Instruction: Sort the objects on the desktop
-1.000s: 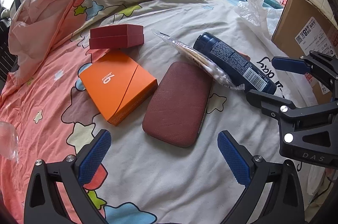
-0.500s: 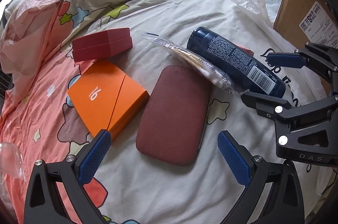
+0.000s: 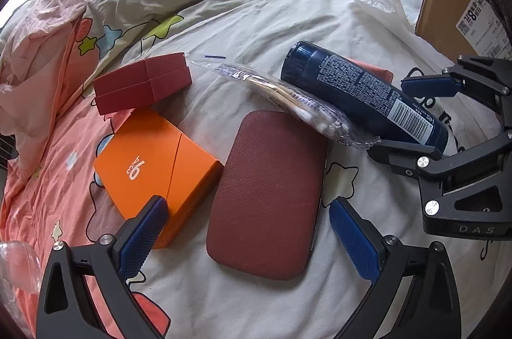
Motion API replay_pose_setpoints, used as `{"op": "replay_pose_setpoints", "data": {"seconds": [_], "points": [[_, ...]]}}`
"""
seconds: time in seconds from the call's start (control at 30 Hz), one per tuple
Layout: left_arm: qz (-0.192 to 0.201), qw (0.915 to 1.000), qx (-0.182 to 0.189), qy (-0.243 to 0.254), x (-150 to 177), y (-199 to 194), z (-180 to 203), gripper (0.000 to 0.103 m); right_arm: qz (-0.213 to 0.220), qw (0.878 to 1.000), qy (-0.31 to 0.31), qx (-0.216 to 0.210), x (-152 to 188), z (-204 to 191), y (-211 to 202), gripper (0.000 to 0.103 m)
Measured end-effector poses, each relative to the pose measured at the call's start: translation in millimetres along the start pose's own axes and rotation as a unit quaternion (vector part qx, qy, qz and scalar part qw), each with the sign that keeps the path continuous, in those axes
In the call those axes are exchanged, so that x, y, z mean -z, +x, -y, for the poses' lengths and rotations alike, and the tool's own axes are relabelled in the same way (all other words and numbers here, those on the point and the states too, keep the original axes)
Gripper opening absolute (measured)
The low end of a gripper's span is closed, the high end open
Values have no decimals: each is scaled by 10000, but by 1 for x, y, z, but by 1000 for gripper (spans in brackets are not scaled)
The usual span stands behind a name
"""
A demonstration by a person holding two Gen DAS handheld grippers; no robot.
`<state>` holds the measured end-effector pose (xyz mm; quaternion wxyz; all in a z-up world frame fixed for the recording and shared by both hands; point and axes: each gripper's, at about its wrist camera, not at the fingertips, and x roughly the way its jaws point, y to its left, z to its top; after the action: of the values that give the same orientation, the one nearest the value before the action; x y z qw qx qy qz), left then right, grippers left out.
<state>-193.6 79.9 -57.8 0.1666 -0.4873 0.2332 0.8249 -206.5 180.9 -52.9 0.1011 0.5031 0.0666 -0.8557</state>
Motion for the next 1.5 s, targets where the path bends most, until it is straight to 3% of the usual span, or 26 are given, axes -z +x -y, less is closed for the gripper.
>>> {"op": "replay_pose_setpoints", "data": {"seconds": [0.37, 0.93, 1.1, 1.5], "points": [[13, 9993, 256, 280, 6, -3, -4, 103, 29, 10000, 42, 28, 2, 1, -2, 67], [30, 9992, 274, 306, 9, -6, -1, 103, 83, 9996, -184, 209, 2, -5, -3, 67], [-35, 9976, 601, 343, 12, -10, 5, 103, 89, 9996, -184, 208, 3, -5, -3, 67], [-116, 9956, 925, 132, 2, 6, -1, 103, 107, 9996, -193, 190, 5, -2, -3, 67]]}}
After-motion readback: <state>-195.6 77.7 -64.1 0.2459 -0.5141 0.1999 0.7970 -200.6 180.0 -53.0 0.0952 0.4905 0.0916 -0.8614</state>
